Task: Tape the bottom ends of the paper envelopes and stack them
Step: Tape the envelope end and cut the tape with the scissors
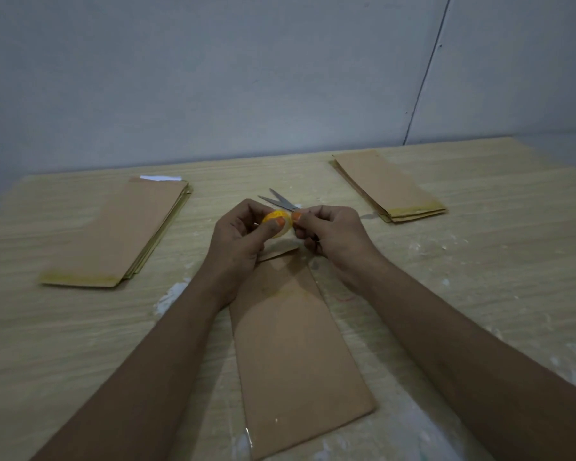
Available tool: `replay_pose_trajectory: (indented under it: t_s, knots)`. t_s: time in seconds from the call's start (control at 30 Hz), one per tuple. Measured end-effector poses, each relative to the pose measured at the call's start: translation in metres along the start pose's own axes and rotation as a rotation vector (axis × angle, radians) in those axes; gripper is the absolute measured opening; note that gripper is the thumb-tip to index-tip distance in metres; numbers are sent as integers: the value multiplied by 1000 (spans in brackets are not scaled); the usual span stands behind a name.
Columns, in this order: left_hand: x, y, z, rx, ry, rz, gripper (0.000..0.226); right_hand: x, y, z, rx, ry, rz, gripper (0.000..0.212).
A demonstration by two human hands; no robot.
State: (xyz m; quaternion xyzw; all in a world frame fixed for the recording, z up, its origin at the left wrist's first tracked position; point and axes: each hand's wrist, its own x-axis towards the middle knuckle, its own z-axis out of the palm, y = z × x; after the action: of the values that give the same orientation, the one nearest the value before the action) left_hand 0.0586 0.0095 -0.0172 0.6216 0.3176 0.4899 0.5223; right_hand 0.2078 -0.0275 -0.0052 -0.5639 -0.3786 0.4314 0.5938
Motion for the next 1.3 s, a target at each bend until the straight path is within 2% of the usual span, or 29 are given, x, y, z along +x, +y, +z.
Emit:
replay_pose_trajectory:
  t_s: [0.13,0.23,0.3,0.47,0.57,0.77,1.03,1.17,1.3]
  knots:
    - [2,-5,-1,51,15,-20,19,-1,1,0,-118,-17,-121,3]
    - [4,-8,-1,70,23,-11,21,0,1,-2,-108,-4,-150,29]
    - [3,-8,0,94,29,-1,22,0,1,-3,-105,-8,-156,36]
    - [-1,-6,1,188,77,128,23,1,8,3,-232,-11,-196,35]
    - [-1,-7,0,252,115,137,24,1,10,4,-251,-30,-205,33]
    - [4,-9,-9,254,-6,-19,18,-2,12,-4,-291,-38,-200,32]
    - [3,-1,-21,287,-130,-42,21,-4,16,-4,-358,-30,-261,29]
    - [4,-3,-28,433,-169,-31,22,-7,19,-3,-434,-55,-317,30]
    - [2,-5,-28,397,-189,-21,21,-9,20,-5,-496,-50,-329,32]
